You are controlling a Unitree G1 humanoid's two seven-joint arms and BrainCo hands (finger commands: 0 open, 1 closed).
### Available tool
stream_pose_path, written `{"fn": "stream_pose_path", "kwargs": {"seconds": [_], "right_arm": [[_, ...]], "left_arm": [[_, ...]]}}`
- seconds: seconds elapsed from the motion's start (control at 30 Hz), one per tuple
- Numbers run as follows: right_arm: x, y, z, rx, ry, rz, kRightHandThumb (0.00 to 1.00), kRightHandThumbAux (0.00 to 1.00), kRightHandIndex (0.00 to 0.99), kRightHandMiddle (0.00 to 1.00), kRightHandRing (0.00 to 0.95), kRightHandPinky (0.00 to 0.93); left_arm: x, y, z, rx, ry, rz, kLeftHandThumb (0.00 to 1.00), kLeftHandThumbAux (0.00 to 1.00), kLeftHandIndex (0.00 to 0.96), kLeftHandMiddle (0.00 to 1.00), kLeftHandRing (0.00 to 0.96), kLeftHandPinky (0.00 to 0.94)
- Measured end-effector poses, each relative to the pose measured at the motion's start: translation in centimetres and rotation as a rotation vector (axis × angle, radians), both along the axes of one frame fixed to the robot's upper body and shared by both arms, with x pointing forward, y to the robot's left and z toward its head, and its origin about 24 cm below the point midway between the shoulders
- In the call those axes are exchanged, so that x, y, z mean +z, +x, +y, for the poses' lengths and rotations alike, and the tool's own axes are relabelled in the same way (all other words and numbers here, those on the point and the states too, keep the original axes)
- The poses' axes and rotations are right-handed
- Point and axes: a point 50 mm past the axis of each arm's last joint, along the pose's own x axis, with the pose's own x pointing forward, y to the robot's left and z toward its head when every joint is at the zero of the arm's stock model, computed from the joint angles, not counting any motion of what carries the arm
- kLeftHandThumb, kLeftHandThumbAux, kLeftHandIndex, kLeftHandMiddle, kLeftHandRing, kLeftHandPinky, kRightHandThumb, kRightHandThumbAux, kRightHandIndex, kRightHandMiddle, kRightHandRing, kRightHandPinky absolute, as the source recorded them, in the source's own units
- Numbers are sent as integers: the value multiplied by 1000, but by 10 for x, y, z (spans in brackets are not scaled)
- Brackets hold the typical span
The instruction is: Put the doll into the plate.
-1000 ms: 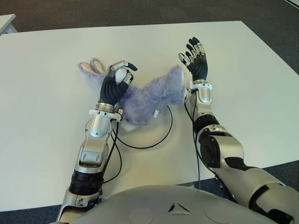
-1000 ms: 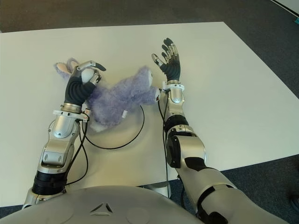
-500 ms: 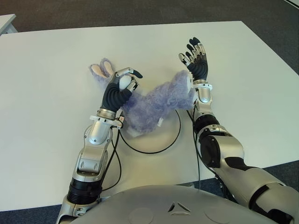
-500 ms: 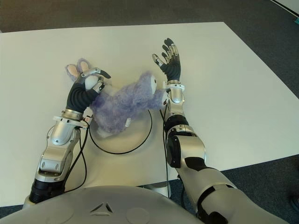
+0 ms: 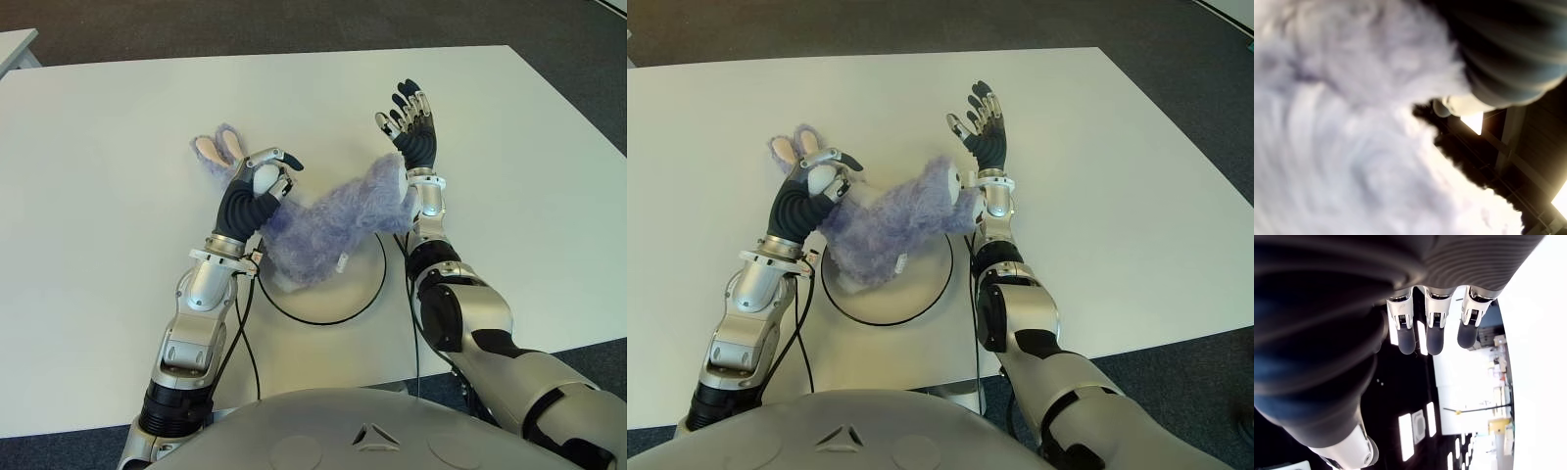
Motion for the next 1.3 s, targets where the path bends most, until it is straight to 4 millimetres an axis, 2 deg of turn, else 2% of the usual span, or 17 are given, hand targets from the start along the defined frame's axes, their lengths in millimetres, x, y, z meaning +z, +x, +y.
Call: {"fn": "stream_pose_path", "kwargs": {"seconds": [0.43,0.63,0.67,0.77,0.8,0.83,0.87,0.93,0.97,1.0,1.03,1.07,1.17,1.2,1.3], "right_arm": [[0,0,0,0,0,1,282,851,102,109,94,101],[0,0,0,-1,1,1,293,840,106,106,92,103],[0,0,0,-1,1,1,293,838,108,107,93,106],[0,0,0,-1,2,1,295,836,110,107,93,104],[0,0,0,-1,2,1,297,835,111,107,90,100],[0,0,0,-1,2,1,297,835,111,106,90,99],[0,0,0,-1,2,1,298,833,110,104,87,94],[0,0,0,0,2,1,299,833,110,104,86,93],[0,0,0,0,2,1,298,832,109,102,84,90],[0,0,0,0,2,1,297,833,108,101,83,90],[0,0,0,1,2,1,296,833,108,101,83,90],[0,0,0,1,2,0,287,835,105,100,81,89],[0,0,1,2,2,0,282,836,104,99,81,89],[0,0,1,2,1,0,282,841,104,102,84,97],[0,0,1,3,1,0,284,846,106,105,87,100]], "left_arm": [[-2,0,0,-6,-6,-10,723,698,442,808,819,829],[-2,1,0,-6,-7,-8,719,698,441,785,795,788],[-2,1,0,-6,-7,-8,714,700,436,746,749,728],[-2,2,0,-6,-4,-8,711,701,433,705,704,665],[-2,3,0,-7,-4,-10,705,704,428,642,631,587],[-2,3,0,-8,-3,-12,704,704,427,631,618,573],[-2,3,0,-8,0,-17,697,707,420,540,548,518],[-2,5,-1,-8,6,-26,696,707,418,512,527,501],[-2,5,-1,-6,9,-30,689,710,411,426,457,444],[-3,5,-1,-5,13,-34,682,713,405,332,349,348],[-3,6,-1,0,17,-39,680,713,404,316,331,331],[-2,6,-1,4,22,-45,360,614,133,210,207,185],[-3,5,-1,12,32,-64,285,584,70,161,151,122],[-3,5,-1,12,36,-71,239,553,26,106,96,67],[-5,6,-2,16,59,-99,204,531,1,67,55,24]]}}
